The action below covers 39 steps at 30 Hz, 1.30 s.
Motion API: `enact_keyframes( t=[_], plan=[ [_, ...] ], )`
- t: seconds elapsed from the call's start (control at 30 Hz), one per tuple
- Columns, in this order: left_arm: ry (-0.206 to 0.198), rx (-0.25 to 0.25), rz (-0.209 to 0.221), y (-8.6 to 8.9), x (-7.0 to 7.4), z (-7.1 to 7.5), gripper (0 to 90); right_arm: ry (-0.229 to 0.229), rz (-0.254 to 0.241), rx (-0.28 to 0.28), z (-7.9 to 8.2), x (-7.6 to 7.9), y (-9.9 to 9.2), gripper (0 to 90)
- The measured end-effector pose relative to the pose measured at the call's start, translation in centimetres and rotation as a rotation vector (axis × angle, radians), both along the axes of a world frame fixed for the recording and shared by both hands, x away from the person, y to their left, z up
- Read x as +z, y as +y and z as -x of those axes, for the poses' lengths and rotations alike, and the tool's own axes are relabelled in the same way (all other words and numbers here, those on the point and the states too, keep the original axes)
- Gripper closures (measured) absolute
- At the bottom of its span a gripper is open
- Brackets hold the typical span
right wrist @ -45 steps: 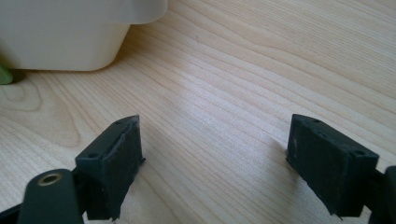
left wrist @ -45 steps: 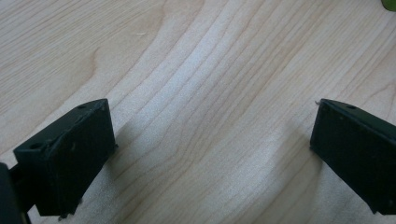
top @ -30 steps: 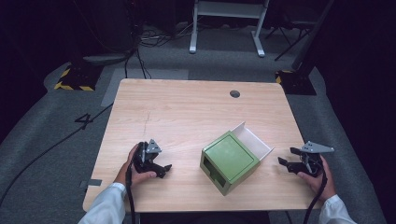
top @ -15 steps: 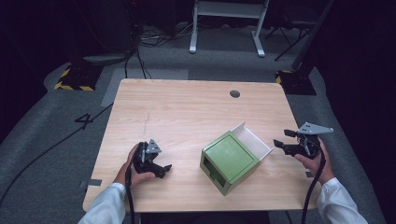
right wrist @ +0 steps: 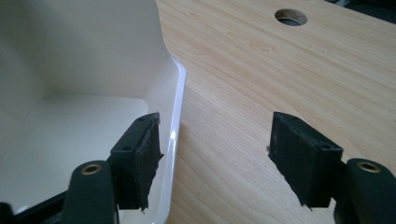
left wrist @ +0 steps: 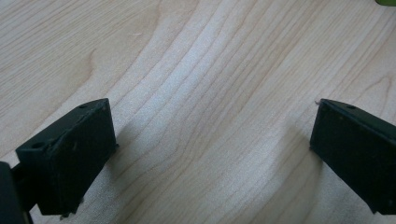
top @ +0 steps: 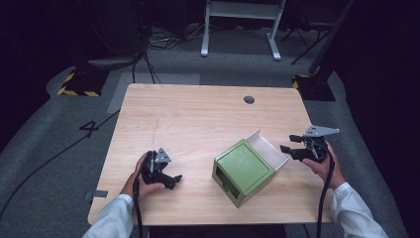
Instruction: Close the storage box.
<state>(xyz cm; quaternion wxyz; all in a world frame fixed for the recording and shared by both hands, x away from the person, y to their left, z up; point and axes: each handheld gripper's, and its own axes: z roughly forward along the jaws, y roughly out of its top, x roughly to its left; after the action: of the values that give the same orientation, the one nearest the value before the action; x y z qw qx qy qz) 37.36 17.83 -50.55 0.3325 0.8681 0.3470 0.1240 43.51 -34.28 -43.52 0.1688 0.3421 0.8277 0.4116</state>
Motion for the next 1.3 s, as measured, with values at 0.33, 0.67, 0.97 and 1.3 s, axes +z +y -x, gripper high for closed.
enact_keyframes(
  t=[0.33,0.67,0.97,1.3],
  plan=[
    [0.0,0.0,0.0,0.0,0.0,0.0,0.4,0.035,-0.011,0.037,0.3,-0.2,0.4,36.3],
    [0.0,0.0,0.0,0.0,0.0,0.0,0.4,0.103,-0.023,0.096,-0.5,-0.1,0.9,40.6],
    [0.0,0.0,0.0,0.0,0.0,0.0,0.4,0.065,-0.025,0.031,-0.8,-0.2,-1.1,44.7],
    [0.0,0.0,0.0,0.0,0.0,0.0,0.4,0.139,-0.037,0.128,-1.6,-1.7,-0.3,47.9]
  ],
)
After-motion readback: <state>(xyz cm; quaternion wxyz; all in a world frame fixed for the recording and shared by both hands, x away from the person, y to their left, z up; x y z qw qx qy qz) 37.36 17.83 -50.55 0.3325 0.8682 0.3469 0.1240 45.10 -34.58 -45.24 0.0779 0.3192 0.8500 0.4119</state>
